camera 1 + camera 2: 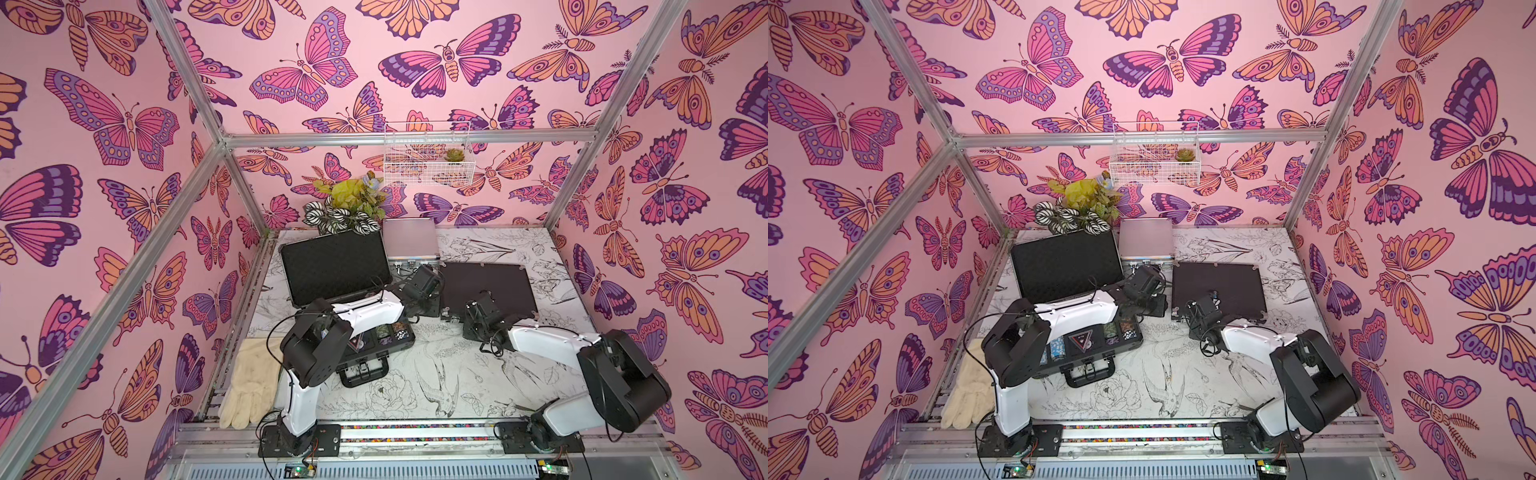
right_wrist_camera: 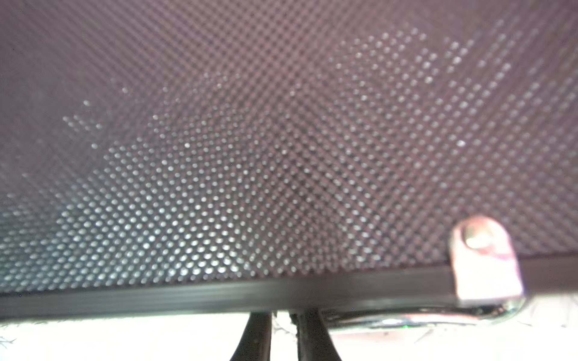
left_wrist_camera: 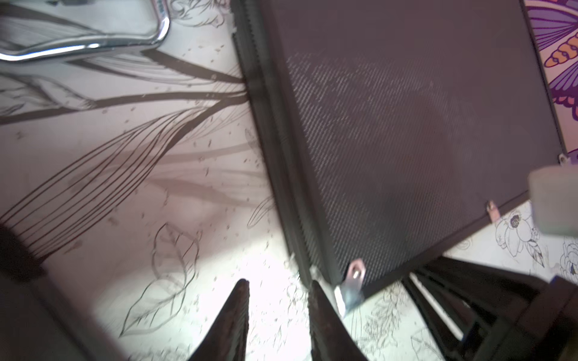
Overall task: Close the poker set cases
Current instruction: Move the poker set case to the center of the board.
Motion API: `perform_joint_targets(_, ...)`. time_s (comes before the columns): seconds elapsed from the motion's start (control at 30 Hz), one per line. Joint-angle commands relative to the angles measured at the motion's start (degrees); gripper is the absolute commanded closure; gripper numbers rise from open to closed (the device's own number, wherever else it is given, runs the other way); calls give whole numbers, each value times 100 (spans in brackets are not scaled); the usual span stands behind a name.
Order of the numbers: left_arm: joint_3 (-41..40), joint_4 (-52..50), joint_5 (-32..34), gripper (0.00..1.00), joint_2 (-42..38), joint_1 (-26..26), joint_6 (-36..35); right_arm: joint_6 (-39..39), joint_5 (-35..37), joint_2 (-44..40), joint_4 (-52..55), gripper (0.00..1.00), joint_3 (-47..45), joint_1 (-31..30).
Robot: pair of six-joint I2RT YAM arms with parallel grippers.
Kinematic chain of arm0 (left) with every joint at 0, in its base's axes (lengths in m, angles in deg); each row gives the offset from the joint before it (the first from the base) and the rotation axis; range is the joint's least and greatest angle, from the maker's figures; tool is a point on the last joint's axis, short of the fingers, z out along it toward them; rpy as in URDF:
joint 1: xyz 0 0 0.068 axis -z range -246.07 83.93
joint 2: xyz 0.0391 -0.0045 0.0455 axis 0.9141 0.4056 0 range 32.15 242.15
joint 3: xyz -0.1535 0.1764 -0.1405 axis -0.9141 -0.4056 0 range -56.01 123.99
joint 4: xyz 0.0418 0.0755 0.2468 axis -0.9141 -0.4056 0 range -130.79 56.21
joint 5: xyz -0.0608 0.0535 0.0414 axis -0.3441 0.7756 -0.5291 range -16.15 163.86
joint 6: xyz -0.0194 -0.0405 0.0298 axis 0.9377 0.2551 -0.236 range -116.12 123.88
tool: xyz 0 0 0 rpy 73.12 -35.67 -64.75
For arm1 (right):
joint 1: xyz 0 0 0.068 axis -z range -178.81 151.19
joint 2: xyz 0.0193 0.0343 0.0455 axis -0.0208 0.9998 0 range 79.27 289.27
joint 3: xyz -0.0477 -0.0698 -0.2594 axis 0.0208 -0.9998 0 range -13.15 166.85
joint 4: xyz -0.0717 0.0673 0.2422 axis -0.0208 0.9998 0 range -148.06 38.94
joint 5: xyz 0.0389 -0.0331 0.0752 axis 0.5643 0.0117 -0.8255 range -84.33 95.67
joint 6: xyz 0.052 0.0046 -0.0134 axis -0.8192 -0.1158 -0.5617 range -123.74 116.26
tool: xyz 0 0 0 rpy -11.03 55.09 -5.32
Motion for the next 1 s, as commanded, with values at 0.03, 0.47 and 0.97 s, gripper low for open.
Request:
perform_joint_targets(0.03,-269,-181,263,64,-525,-62,9,-54,422,-8,154,82,26,241)
perform_joint_targets(0.47,-690,-207,383,63,-1143,-401,135,474,167,387,132,83,677,790)
perform_joint_targets(0.97,-787,-346,444,61,-1231,-497,111,885,-422,452,268,48,961,874)
